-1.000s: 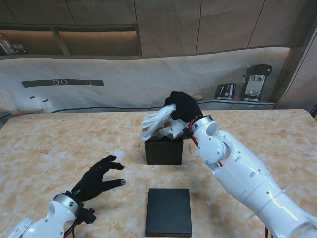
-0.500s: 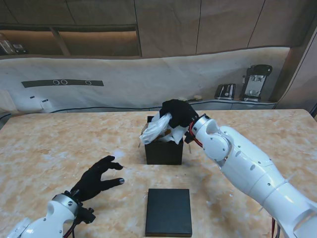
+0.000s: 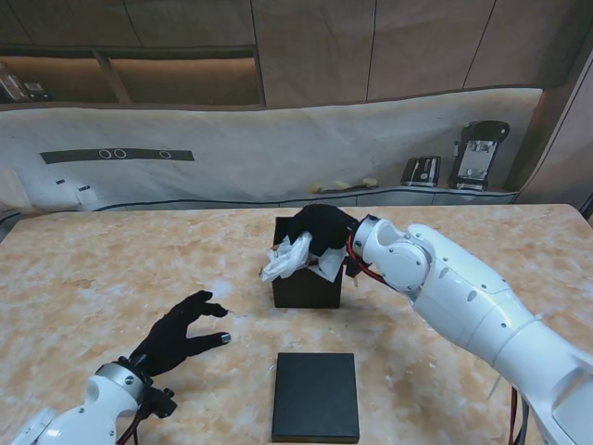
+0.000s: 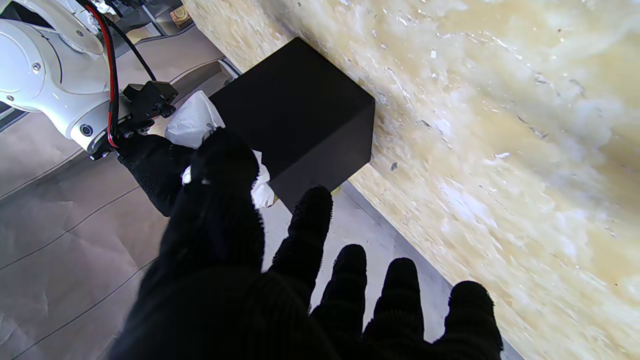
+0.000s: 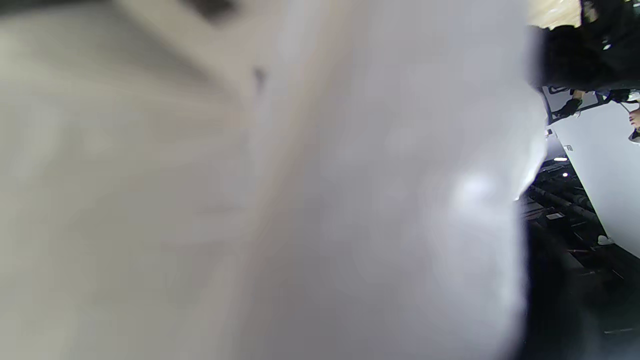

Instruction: Pack mini donuts into a plastic bag, tie the opening and put the bag into the gift box

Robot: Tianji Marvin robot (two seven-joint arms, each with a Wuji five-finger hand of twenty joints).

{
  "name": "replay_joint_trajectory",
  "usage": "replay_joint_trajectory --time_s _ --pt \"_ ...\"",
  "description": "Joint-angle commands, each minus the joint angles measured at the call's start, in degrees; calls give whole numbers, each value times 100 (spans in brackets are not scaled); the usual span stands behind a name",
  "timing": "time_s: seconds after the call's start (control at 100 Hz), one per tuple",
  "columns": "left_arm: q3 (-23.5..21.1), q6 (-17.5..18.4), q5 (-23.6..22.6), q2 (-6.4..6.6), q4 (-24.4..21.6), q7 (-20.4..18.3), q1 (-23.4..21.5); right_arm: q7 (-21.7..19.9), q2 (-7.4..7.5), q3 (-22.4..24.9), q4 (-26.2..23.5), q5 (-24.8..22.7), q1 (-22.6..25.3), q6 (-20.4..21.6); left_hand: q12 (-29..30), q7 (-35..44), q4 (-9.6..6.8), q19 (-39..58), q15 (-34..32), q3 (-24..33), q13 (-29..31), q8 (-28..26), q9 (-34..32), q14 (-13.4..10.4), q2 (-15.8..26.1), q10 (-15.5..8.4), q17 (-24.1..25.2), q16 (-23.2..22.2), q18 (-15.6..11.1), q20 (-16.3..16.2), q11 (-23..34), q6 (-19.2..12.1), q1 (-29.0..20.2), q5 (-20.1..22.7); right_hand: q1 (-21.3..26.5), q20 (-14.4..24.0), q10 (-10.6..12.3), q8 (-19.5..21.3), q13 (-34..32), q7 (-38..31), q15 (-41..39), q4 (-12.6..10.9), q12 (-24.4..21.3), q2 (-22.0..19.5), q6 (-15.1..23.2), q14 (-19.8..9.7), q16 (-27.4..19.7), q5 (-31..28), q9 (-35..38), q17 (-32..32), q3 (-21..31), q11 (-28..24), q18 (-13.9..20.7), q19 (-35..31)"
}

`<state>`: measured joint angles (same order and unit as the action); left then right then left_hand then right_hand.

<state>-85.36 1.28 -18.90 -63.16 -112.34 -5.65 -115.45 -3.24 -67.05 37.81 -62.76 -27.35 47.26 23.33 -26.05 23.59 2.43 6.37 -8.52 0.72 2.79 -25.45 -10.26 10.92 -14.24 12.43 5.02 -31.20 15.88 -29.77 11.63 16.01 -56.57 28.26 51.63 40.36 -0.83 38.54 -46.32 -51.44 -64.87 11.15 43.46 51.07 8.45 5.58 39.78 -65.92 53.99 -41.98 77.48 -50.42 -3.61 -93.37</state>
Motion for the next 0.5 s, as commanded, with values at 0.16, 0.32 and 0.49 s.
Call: replay_joint_trajectory --time_s 0.16,0.32,0.49 --pt "-35 -55 4 -18 -55 -90 -54 -282 -54 -287 262 115 -215 -149 37 -121 -101 -98 68 -113 -85 -7 114 -49 184 -32 32 60 -35 95 33 -31 -119 172 31 -41 42 -3 -291 158 125 -169 63 13 122 310 58 -176 213 205 -4 225 649 -6" --pt "-57 -66 -12 -18 -58 -95 -56 -442 -120 -518 505 280 -390 -321 32 -116 -101 -108 85 -115 -85 -12 108 -53 188 -38 30 56 -33 117 33 -42 -116 171 63 -104 6 -62 -328 172 166 -165 87 47 89 331 66 -180 225 156 -6 266 586 49" --pt "-87 -73 -19 -14 -61 -120 -50 -556 -214 -729 761 483 -546 -372 31 -114 -101 -111 97 -115 -91 -14 111 -48 193 -34 28 50 -34 134 29 -42 -116 167 54 -145 -18 -117 -356 176 202 -155 94 54 80 376 70 -188 248 150 -1 290 566 45"
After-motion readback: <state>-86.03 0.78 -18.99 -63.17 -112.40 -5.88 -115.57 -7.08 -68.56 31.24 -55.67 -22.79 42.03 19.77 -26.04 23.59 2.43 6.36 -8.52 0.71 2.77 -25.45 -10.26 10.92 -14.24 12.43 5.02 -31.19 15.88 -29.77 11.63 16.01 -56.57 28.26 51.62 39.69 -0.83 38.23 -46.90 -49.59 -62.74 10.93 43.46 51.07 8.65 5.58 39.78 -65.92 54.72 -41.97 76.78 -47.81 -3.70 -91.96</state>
